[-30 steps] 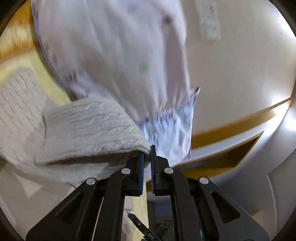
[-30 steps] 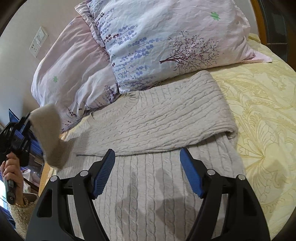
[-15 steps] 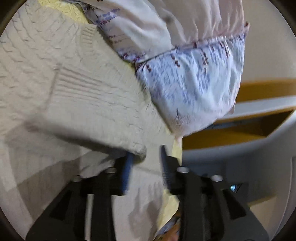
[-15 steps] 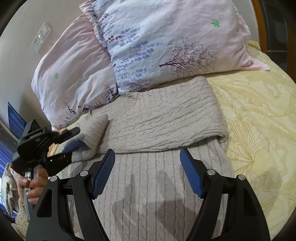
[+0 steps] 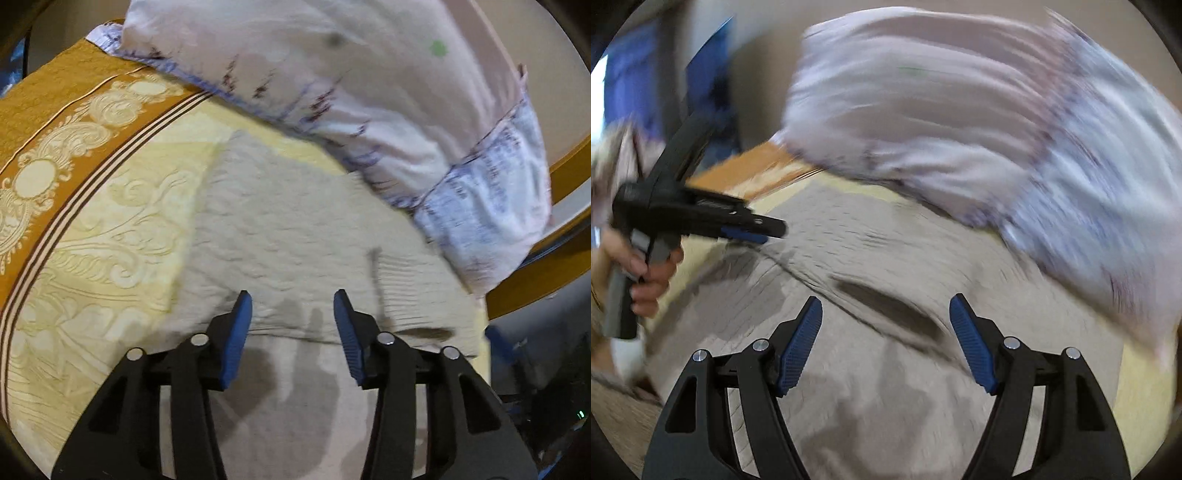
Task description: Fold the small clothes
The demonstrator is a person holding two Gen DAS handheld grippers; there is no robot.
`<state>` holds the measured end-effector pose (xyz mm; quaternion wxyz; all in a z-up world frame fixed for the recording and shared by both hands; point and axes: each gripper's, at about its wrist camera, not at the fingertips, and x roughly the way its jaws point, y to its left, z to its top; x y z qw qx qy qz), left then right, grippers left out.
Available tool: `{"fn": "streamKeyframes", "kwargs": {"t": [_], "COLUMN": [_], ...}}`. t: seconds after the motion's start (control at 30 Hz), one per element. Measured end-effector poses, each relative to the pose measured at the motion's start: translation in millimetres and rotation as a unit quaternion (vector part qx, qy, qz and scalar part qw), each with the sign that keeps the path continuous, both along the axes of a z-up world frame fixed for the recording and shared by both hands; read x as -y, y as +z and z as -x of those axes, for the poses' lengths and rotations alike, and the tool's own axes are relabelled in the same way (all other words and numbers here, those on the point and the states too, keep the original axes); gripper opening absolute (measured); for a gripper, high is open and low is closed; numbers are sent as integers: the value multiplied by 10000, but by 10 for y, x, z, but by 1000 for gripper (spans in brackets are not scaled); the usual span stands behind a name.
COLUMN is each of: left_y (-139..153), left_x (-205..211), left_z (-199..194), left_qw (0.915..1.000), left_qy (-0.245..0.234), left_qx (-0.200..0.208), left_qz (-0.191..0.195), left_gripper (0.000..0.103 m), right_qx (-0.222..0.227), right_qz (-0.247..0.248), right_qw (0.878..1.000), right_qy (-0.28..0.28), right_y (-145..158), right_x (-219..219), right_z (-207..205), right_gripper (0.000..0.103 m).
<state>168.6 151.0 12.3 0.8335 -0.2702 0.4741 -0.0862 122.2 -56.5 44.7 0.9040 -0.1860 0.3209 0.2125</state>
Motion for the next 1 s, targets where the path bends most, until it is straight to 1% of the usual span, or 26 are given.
{"fn": "streamKeyframes", "kwargs": {"t": [0.03,0.07,0.1,0.2,0.3,0.33,0.4,0.43,0.47,0.53,0.57,0.6,0.63,0.67,0.7,0.73,0.77,0.8,0.83,0.87,0.9,0.93,0.97,1.0], "left_y": [-36,-33,-25,-60,-56,-53,-48,-47,-49,-48,-46,-46,-45,-47,-44,-41,-36,-30,-22,-18,-12,-8,-7,-6], "left_x": [-34,-29,-24,-153,-170,-173,-156,-161,-169,-178,-179,-173,-172,-172,-175,-169,-159,-147,-130,-121,-108,-96,-94,-93], "left_z": [1,-31,-53,-31,-32,-34,-48,-48,-45,-45,-43,-46,-43,-41,-35,-34,-30,-27,-24,-24,-24,-26,-26,-29], "left_qw": [10000,9999,9999,10000,9999,9999,9999,9999,9999,9999,9999,9999,9999,9998,9998,9998,9998,9998,9998,9998,9998,9998,9998,9998], "left_qy": [27,43,33,24,-31,-45,-60,-50,-47,-51,-55,-58,-60,-64,-70,-73,-75,-87,-111,-119,-128,-130,-127,-120], "left_qx": [-12,2,7,-18,-5,2,13,9,10,14,22,29,36,45,57,68,82,96,120,130,141,149,150,148], "left_qz": [-81,-130,-119,83,111,105,106,116,135,154,154,149,149,163,178,184,175,161,134,119,100,94,100,106], "left_gripper": [32,30,29,29,29,29,29,29,29,30,30,31,31,32,34,36,37,40,42,43,45,46,47,48], "right_qx": [142,292,424,560,689,716,811,782,697,562,586,624,659,655,579,343,100,-265,-637,-1086,-1217,-1253,-1249,-1234], "right_qz": [262,525,761,1302,1823,1926,2112,2162,2104,1588,1060,749,327,-286,-843,-1660,-2110,-2556,-2857,-3094,-3157,-3226,-3419,-3573], "right_qw": [9995,9981,9960,9895,9805,9783,9739,9731,9751,9855,9913,9926,9923,9875,9786,9586,9437,9253,9093,8895,8788,8708,8590,8522], "right_qy": [53,110,182,283,268,270,190,132,24,-208,-521,-725,-993,-1405,-1784,-2289,-2547,-2791,-2959,-3181,-3365,-3492,-3600,-3618], "right_y": [-38,-75,-123,-264,-382,-408,-453,-460,-454,-347,-208,-124,-19,105,179,208,168,80,-29,-182,-251,-285,-302,-295], "right_x": [-108,-209,-296,-442,-553,-566,-598,-606,-589,-463,-282,-157,25,313,591,995,1234,1487,1684,1912,2029,2115,2244,2318], "right_z": [-14,-28,-44,-118,-191,-201,-242,-273,-322,-374,-389,-383,-369,-348,-332,-296,-293,-294,-299,-300,-271,-237,-194,-171], "right_gripper": [72,72,72,70,68,67,53,28,7,7,7,7,7,7,7,7,8,8,10,14,15,15,18,22]}}
